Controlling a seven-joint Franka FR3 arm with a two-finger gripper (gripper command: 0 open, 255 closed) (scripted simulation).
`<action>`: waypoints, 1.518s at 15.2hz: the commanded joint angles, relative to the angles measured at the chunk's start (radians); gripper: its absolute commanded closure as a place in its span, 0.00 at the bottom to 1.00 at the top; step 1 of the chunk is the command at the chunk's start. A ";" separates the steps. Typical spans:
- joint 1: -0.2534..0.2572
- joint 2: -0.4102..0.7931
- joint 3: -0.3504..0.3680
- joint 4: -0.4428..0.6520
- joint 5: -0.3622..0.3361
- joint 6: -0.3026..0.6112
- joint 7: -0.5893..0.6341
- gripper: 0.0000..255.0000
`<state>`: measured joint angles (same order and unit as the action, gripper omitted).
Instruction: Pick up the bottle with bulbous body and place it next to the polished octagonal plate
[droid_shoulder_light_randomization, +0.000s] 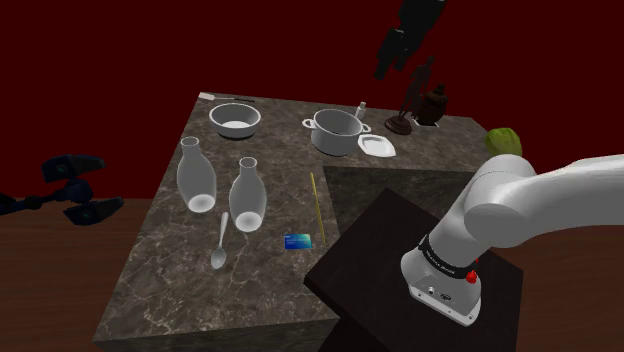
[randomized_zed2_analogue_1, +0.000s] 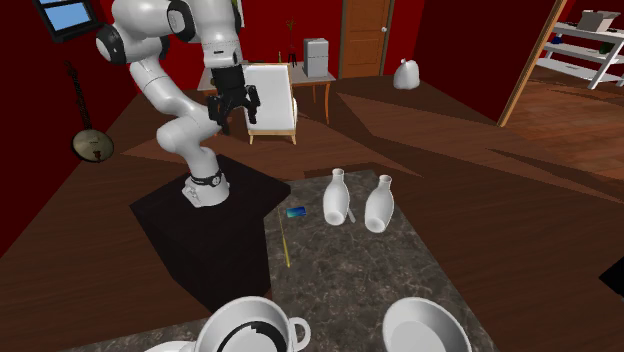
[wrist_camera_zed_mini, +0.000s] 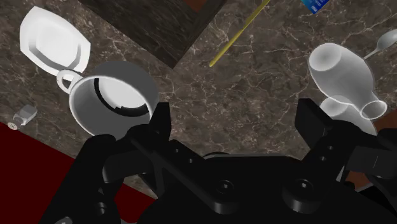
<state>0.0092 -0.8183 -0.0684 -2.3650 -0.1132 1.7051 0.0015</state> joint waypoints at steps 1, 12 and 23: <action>0.000 0.000 0.000 0.000 0.000 0.000 0.000 0.00; 0.053 0.239 0.154 -0.044 0.102 0.220 0.226 0.00; 0.090 0.593 0.290 0.065 0.134 0.414 0.442 0.00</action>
<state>0.0949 -0.2581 0.2084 -2.3038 0.0202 2.0950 0.4198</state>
